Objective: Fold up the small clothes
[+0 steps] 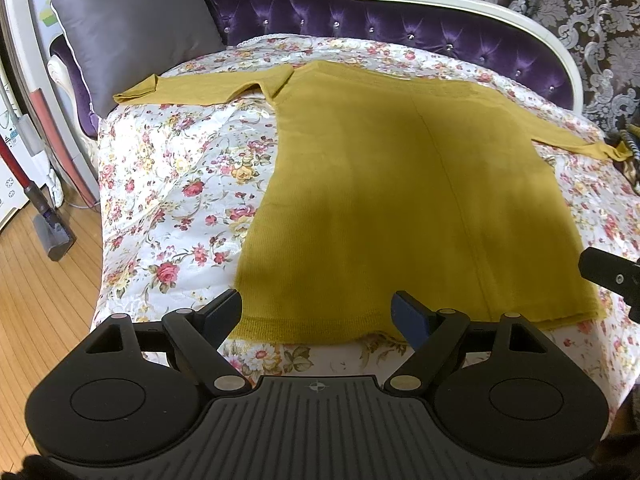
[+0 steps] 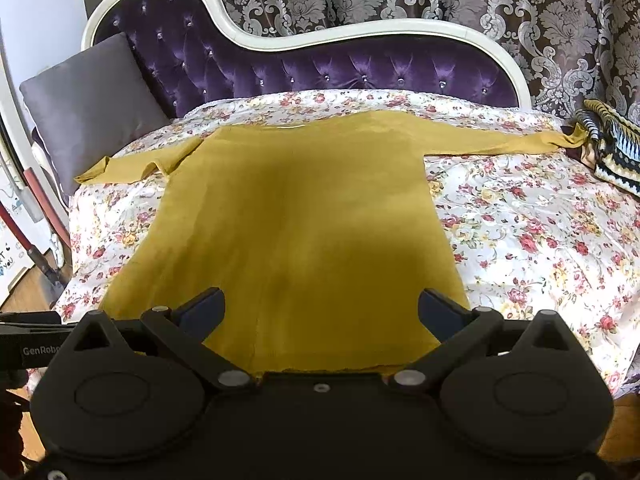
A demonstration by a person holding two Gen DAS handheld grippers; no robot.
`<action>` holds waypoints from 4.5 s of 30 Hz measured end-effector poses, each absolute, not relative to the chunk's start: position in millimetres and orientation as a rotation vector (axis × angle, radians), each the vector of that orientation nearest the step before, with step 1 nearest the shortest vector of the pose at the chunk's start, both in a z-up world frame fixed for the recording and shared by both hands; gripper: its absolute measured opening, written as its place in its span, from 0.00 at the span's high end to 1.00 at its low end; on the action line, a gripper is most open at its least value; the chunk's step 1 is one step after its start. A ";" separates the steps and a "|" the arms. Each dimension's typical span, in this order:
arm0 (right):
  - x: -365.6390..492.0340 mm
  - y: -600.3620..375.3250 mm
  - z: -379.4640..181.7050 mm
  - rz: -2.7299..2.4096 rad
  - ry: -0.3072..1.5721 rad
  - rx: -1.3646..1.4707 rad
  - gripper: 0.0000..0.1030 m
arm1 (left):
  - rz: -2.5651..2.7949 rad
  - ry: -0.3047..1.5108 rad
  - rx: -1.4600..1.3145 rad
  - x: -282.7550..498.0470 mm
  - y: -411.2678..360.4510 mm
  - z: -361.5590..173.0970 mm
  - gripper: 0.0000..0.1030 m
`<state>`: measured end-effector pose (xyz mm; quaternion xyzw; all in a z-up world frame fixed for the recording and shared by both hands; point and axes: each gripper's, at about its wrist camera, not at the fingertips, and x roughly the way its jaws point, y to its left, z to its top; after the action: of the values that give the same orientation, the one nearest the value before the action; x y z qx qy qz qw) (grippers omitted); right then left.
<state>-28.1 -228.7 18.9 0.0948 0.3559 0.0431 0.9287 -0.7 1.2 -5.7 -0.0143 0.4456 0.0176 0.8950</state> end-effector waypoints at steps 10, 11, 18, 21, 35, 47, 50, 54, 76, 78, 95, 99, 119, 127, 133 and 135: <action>-27.0 -224.7 19.8 0.088 0.732 0.170 0.01 | 0.036 0.923 -0.023 0.8 -0.3 -5.9 0.21; -26.9 -224.4 19.7 0.089 0.733 0.169 0.01 | 0.036 0.922 -0.022 0.7 -0.4 -5.6 0.21; -25.7 -222.2 19.2 0.096 0.738 0.160 0.01 | 0.035 0.920 -0.018 0.4 0.0 -5.3 0.21; -24.6 -221.8 18.3 0.098 0.744 0.157 0.01 | 0.035 0.920 -0.018 0.4 0.0 -5.4 0.21; -24.6 -216.2 13.5 0.109 0.763 0.145 0.01 | 0.035 0.923 -0.019 -0.3 2.4 -6.9 0.21; -22.2 -215.9 9.8 0.109 0.775 0.159 0.01 | 0.032 0.929 -0.022 0.7 1.5 -8.7 0.21; -20.1 -216.3 7.8 0.111 0.782 0.166 0.01 | 0.032 0.935 -0.024 2.5 1.1 -10.6 0.21; -17.5 -217.0 4.7 0.112 0.793 0.170 0.01 | 0.027 0.939 -0.033 4.7 1.6 -11.6 0.21; 58.3 -220.5 -12.3 0.124 0.881 0.192 0.01 | -0.065 0.946 -0.177 53.2 36.9 -22.3 0.27; 75.1 -221.9 -10.6 0.129 0.875 0.191 0.01 | -0.050 0.943 -0.180 65.9 45.4 -20.4 0.27; 199.7 -221.9 -24.1 0.128 0.822 0.208 0.01 | 0.198 0.783 -0.095 218.2 160.6 -19.7 0.32; 213.0 -212.0 -25.5 0.145 0.822 0.201 0.01 | 0.241 0.766 -0.126 253.1 193.3 -28.4 0.32; 238.2 -197.8 -34.0 0.190 0.825 0.197 0.01 | 0.378 0.758 -0.280 348.6 269.2 -65.5 0.94; 228.3 -216.6 -35.6 0.175 0.818 0.242 0.01 | 0.273 0.642 -0.221 335.0 223.4 -1.2 0.94; 217.3 -232.6 -34.4 0.161 0.803 0.277 0.01 | 0.081 0.519 -0.146 311.3 137.3 63.6 0.94; 213.2 -238.0 -34.6 0.152 0.799 0.288 0.01 | -0.002 0.487 -0.118 305.2 97.2 77.5 0.94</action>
<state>213.2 -238.0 -34.6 0.1395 0.3871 0.0737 0.9084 305.2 97.2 77.5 -0.0585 0.2409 -0.0008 0.9688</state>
